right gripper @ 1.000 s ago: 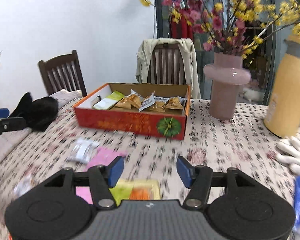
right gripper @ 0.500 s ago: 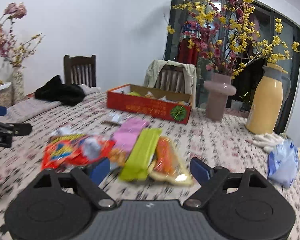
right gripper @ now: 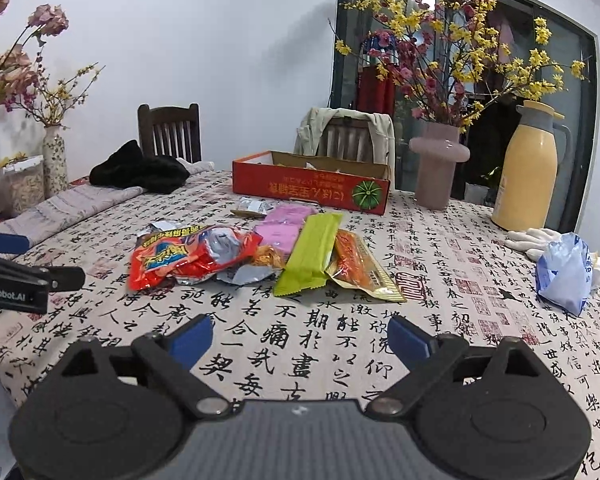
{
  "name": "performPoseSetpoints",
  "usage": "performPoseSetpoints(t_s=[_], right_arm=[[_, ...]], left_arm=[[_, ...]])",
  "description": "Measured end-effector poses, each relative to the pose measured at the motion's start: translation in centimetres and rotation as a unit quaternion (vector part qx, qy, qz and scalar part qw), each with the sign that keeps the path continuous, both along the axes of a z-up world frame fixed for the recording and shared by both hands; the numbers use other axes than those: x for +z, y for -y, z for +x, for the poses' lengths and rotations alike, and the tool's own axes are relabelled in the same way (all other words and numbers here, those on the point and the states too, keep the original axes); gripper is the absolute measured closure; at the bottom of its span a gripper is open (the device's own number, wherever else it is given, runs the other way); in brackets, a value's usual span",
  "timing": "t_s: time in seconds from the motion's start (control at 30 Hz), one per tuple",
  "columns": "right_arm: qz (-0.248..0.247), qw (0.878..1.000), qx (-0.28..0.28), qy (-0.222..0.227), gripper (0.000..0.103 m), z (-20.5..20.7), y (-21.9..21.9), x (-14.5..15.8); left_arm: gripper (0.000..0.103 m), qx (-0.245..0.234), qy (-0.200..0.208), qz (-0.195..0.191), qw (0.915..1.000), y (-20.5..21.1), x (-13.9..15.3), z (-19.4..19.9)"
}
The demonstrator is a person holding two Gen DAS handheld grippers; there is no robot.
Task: Organize snacks
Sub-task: 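Move both tools back over the remaining snacks, then grasp a white packet with the left tool while the right tool grasps the green bar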
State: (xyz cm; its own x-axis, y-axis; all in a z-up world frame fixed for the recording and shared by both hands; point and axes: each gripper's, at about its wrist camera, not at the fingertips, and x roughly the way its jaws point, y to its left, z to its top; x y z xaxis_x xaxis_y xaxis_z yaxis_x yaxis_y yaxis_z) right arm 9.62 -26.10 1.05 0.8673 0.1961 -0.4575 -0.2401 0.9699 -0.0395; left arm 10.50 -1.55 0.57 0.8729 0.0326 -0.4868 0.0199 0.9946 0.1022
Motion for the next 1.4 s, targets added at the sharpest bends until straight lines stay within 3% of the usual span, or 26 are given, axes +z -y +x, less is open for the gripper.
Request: performPoseSetpoints(t_s=[0.63, 1.03, 1.2, 1.23, 1.3, 1.4], right_arm=[[0.004, 1.0, -0.005, -0.022, 0.005, 4.5, 0.0, -0.5], [0.006, 0.999, -0.002, -0.032, 0.006, 10.7, -0.1, -0.3], [-0.007, 0.999, 0.006, -0.033, 0.012, 13.8, -0.9, 0.0], [-0.008, 0.999, 0.007, -0.034, 0.016, 14.5, -1.1, 0.1], [-0.002, 0.999, 0.013, -0.038, 0.023, 16.1, -1.3, 0.3], [0.007, 0.999, 0.027, -0.044, 0.036, 17.7, -1.8, 0.6]], left_arm=[[0.0, -0.003, -0.029, -0.012, 0.9995, -0.7, -0.9, 4.2], [0.0, -0.015, -0.037, -0.002, 0.9992, -0.8, -0.5, 10.8], [0.005, -0.031, -0.033, -0.014, 0.9989, -1.8, 0.4, 15.0], [0.006, -0.036, -0.038, -0.016, 0.9985, -2.0, 0.3, 15.9], [0.019, -0.039, -0.053, -0.012, 0.9978, -2.2, -0.3, 17.6], [0.022, -0.049, -0.073, -0.021, 0.9959, -2.7, -1.4, 19.1]])
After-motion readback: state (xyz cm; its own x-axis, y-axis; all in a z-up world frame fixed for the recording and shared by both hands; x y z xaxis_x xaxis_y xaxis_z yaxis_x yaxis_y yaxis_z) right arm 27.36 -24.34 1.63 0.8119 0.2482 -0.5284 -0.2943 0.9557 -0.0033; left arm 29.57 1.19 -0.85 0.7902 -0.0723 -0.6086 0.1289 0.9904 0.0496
